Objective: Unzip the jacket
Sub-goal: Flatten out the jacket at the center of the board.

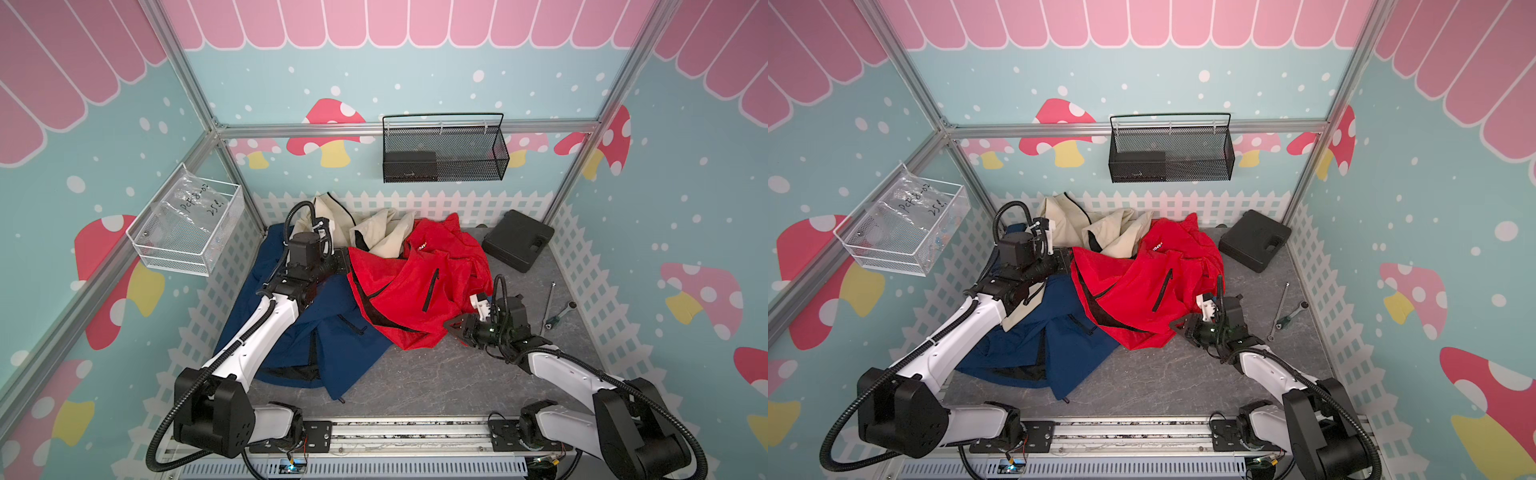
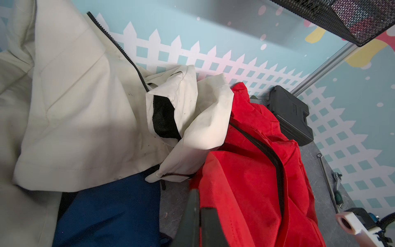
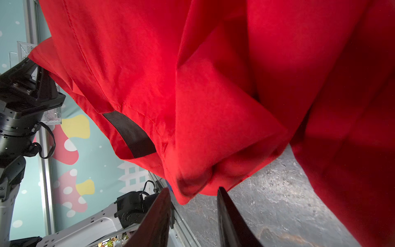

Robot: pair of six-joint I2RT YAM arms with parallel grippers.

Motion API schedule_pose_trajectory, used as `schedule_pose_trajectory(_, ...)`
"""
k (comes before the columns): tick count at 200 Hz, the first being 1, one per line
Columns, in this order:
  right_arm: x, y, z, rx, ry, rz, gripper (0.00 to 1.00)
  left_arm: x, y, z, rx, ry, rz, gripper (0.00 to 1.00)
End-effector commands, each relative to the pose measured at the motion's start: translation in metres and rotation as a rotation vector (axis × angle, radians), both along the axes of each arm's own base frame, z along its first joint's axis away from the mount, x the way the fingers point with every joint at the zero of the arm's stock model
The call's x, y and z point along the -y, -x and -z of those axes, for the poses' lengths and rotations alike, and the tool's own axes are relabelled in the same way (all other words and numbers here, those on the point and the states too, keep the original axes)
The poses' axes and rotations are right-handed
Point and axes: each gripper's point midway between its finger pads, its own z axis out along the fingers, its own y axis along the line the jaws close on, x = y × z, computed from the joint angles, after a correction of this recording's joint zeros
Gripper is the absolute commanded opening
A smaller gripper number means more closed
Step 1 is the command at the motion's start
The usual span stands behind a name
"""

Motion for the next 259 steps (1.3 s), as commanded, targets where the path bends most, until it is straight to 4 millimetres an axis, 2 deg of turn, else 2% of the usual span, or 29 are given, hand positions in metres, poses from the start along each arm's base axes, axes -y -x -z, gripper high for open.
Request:
schedule_pose_trajectory(1, -0.004, -0.014, -0.013, 0.049, -0.012, 0.015, 0.38, 0.004, 0.004, -0.013, 0.047, 0.013, 0.024, 0.0)
schedule_pose_trajectory(44, -0.01, -0.019, -0.007, 0.042, 0.008, -0.008, 0.31, 0.002, 0.005, -0.014, 0.058, -0.002, 0.02, 0.0)
schedule_pose_trajectory(70, -0.013, -0.022, -0.008, 0.038, 0.023, -0.019, 0.17, 0.0, 0.006, -0.016, 0.068, -0.017, 0.018, 0.0)
schedule_pose_trajectory(91, -0.009, -0.033, -0.033, 0.124, 0.063, -0.005, 0.0, -0.006, 0.005, -0.018, 0.099, -0.054, -0.003, 0.0)
schedule_pose_trajectory(102, -0.007, -0.045, -0.061, 0.201, 0.088, -0.001, 0.0, -0.01, 0.004, -0.025, 0.12, -0.063, -0.025, 0.0)
schedule_pose_trajectory(114, -0.003, -0.06, -0.1, 0.295, 0.119, 0.0, 0.0, -0.015, 0.005, -0.048, 0.157, -0.043, -0.06, 0.0)
schedule_pose_trajectory(120, 0.0, -0.067, -0.121, 0.342, 0.138, 0.002, 0.0, -0.018, 0.006, -0.069, 0.187, -0.018, -0.084, 0.0)
schedule_pose_trajectory(141, 0.02, -0.091, -0.212, 0.532, 0.169, 0.056, 0.0, -0.034, 0.014, -0.154, 0.287, 0.065, -0.188, 0.0)
schedule_pose_trajectory(150, 0.036, -0.098, -0.25, 0.606, 0.163, 0.097, 0.0, -0.046, 0.018, -0.186, 0.316, 0.088, -0.251, 0.0)
schedule_pose_trajectory(159, 0.054, -0.102, -0.285, 0.667, 0.145, 0.139, 0.0, -0.054, 0.025, -0.228, 0.375, 0.113, -0.293, 0.0)
schedule_pose_trajectory(181, 0.09, -0.104, -0.363, 0.804, 0.106, 0.215, 0.0, -0.066, 0.044, -0.3, 0.477, 0.181, -0.341, 0.0)
schedule_pose_trajectory(201, 0.095, -0.096, -0.43, 0.956, 0.058, 0.2, 0.0, -0.07, 0.063, -0.353, 0.578, 0.254, -0.342, 0.0)
schedule_pose_trajectory(227, 0.094, -0.067, -0.503, 1.146, -0.026, 0.225, 0.0, -0.076, 0.091, -0.402, 0.682, 0.319, -0.336, 0.0)
schedule_pose_trajectory(240, 0.096, -0.05, -0.527, 1.213, -0.039, 0.251, 0.0, -0.073, 0.117, -0.424, 0.756, 0.367, -0.274, 0.0)
schedule_pose_trajectory(259, 0.092, -0.005, -0.564, 1.376, -0.046, 0.24, 0.0, -0.073, 0.167, -0.452, 0.895, 0.44, -0.198, 0.0)
